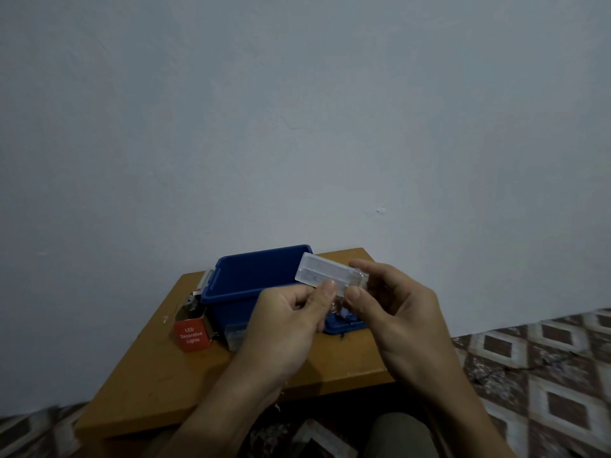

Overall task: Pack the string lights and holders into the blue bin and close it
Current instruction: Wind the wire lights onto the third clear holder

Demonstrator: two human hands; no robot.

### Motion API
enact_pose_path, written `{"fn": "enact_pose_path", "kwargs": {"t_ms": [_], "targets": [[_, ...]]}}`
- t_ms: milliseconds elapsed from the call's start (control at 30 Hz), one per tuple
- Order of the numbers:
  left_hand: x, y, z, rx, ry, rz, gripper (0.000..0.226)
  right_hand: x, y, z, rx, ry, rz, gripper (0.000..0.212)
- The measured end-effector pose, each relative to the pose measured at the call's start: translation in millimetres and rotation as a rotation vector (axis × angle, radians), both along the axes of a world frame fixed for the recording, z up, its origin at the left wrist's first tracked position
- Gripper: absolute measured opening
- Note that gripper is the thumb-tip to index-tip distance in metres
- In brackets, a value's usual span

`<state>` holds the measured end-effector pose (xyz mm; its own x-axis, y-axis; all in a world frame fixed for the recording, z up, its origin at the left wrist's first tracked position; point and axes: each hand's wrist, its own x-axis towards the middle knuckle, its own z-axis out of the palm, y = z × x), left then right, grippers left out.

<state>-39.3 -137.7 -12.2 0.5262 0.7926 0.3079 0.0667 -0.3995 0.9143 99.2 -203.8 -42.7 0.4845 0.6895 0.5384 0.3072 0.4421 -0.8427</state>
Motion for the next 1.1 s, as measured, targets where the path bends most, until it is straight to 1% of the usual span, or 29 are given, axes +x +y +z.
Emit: {"fn": "enact_pose_path", "kwargs": {"t_ms": [67,100,167,267,400,467,533,600,767,833,900,967,1100], "targets": [[0.0,-1.1,0.6,-0.037,0.027,-0.015,0.045,-0.2,-0.5,-0.3,0.002,-0.018,-0.008,0.028],[-0.8,-0.8,2.0,-0.067,0.061,-0.032,0.043,-0.2,-0.5,-0.7,0.003,-0.026,-0.016,0.027],[-3.3,2.6,5.7,-0.180,0.112,-0.089,0.042,0.1,0.3,-1.8,0.005,-0.034,-0.034,0.026],[-6.0,8.0,9.4,-0.368,0.076,-0.162,0.024,2.2,1.8,-2.6,0.009,-0.014,-0.051,0.025],[-8.2,9.1,10.8,-0.437,0.057,-0.154,0.019,4.2,4.9,-4.0,0.017,0.002,-0.070,0.024],[-10.5,6.4,12.5,-0.453,0.063,-0.193,0.019,3.8,4.7,-4.2,0.025,-0.001,-0.079,0.023],[-13.1,3.1,15.1,-0.402,0.102,-0.199,0.019,3.7,2.9,-2.9,0.031,-0.018,-0.096,0.023],[-15.4,-2.0,19.8,-0.300,0.155,-0.182,0.018,3.5,1.3,-1.7,0.028,-0.039,-0.107,0.025],[-19.3,-12.9,35.2,0.136,0.406,-0.146,0.018,3.1,1.6,-3.4,-0.015,-0.122,-0.169,0.023],[-21.9,-12.5,41.5,0.258,0.486,-0.153,0.017,1.9,1.4,-3.1,-0.043,-0.173,-0.201,0.023],[-25.3,-11.3,48.0,0.360,0.560,-0.113,0.016,1.9,1.3,-2.7,-0.082,-0.220,-0.229,0.025],[-27.9,-9.4,56.0,0.426,0.575,-0.092,0.017,2.8,0.9,-2.0,-0.109,-0.232,-0.222,0.025],[-28.3,-6.9,78.4,0.451,0.568,-0.199,0.018,1.1,-2.9,0.7,-0.159,-0.282,-0.148,0.023]]}}
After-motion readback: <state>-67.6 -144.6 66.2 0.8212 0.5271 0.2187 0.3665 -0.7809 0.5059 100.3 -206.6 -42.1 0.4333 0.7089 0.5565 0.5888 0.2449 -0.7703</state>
